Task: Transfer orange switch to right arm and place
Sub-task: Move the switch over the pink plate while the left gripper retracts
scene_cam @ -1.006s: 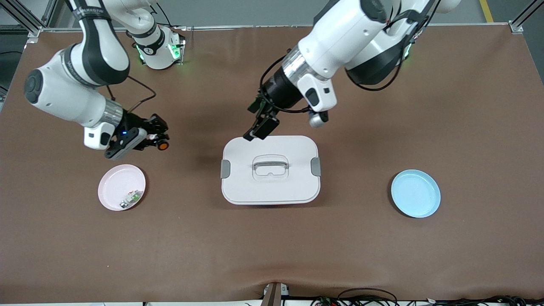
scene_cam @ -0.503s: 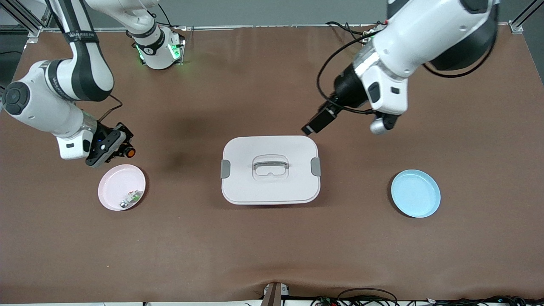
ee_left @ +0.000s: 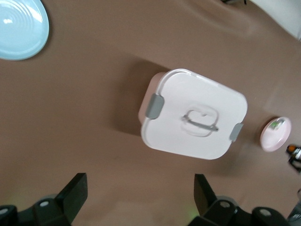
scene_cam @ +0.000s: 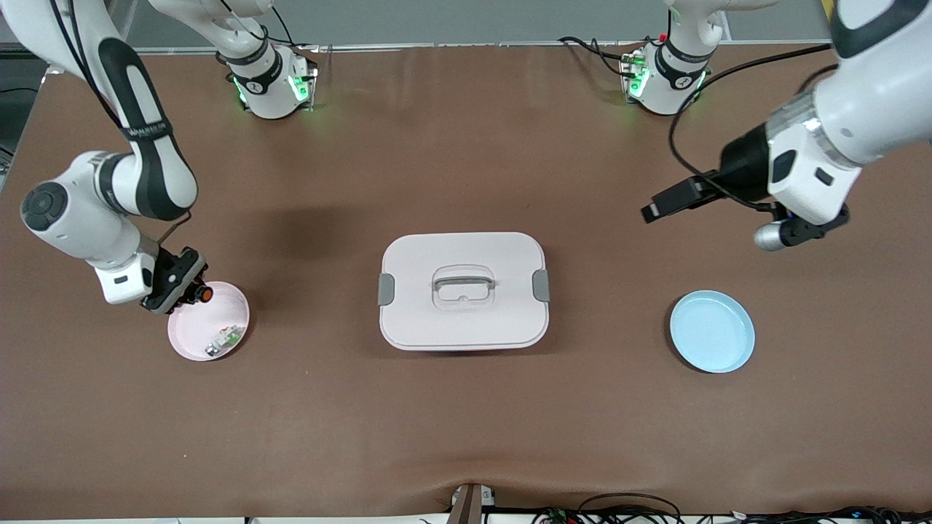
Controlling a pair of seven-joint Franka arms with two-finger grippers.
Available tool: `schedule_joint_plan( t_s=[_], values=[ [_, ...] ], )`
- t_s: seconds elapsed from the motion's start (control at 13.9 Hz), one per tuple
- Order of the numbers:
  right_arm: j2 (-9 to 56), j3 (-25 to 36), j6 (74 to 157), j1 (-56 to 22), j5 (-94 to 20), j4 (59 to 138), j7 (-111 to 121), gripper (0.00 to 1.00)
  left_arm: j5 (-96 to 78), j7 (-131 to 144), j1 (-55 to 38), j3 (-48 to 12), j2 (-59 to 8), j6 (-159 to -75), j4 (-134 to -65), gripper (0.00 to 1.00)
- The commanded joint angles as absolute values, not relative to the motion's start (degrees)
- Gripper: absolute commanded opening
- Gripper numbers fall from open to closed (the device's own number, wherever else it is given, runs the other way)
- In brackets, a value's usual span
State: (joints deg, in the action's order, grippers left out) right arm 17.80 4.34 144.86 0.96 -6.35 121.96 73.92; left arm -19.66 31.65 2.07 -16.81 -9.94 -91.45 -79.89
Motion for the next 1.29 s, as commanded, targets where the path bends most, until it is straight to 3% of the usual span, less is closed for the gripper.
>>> schedule_joint_plan(
  t_s=[0.0,0.36,0.57,1.22],
  values=[
    [22.84,3.34,148.26,1.76,-5.01,118.92,78.03,0.0,-15.41,18.95,4.47,-16.96,-9.23,-89.38,-79.8,1.0],
    [27.59,3.52,149.77,2.46,-3.0,115.93,86.82,0.0,3.75,12.92,4.39,-17.4,-9.23,-92.97,-81.03,1.0],
    [29.0,3.6,150.55,4.12,-1.85,115.4,87.98,0.0,4.22,10.3,7.2,-17.31,-9.23,-98.69,-82.18,1.0],
    [31.82,3.52,154.07,6.15,-1.76,115.4,87.8,0.0,0.79,1.67,14.94,-17.4,-9.76,-102.39,-84.19,1.0]
  ],
)
